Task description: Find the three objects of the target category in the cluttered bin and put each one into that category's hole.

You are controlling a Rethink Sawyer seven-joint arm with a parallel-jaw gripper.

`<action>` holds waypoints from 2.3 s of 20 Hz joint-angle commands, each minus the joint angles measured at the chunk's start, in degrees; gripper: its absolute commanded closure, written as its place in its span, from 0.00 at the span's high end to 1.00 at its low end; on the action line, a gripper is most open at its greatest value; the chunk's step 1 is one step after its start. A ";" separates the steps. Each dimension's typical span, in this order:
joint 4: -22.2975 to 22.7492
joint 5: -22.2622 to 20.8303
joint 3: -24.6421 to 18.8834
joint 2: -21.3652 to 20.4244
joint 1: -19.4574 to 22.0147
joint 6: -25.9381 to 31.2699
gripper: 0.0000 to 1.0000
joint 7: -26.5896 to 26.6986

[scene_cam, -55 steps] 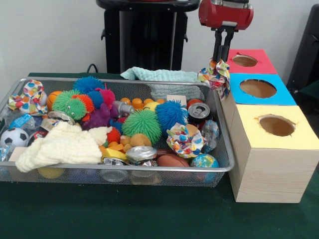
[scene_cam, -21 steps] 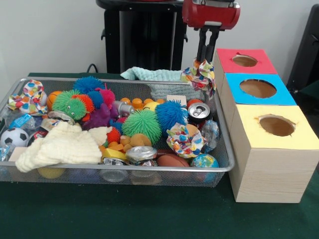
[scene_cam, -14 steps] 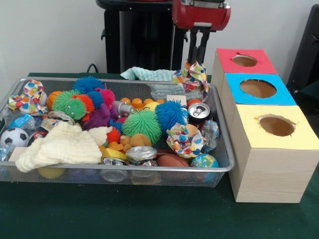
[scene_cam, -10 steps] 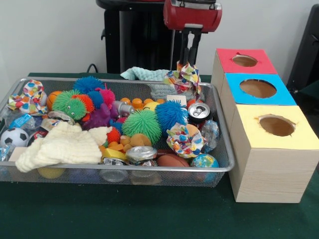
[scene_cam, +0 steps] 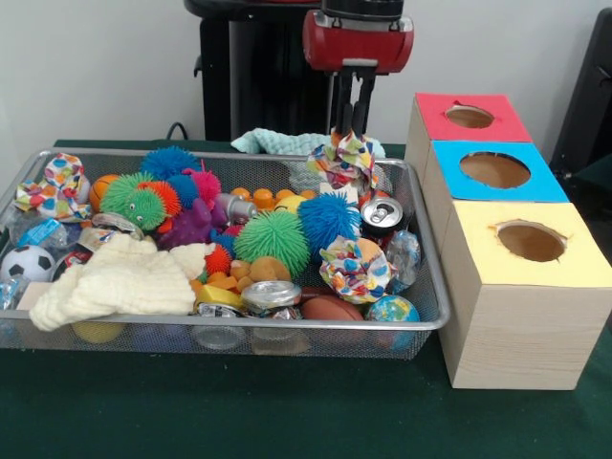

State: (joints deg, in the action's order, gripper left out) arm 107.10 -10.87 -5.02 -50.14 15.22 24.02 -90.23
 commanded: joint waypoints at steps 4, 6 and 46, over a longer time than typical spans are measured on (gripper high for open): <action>-4.88 -3.95 -7.89 2.51 2.50 3.30 0.00 3.99; -4.73 -4.24 -8.70 2.30 2.80 1.69 0.00 3.92; -6.90 -7.83 -10.26 1.35 -2.71 4.43 0.00 0.17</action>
State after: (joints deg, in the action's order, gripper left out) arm 103.88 -15.39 -12.92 -50.00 14.18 24.04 -90.23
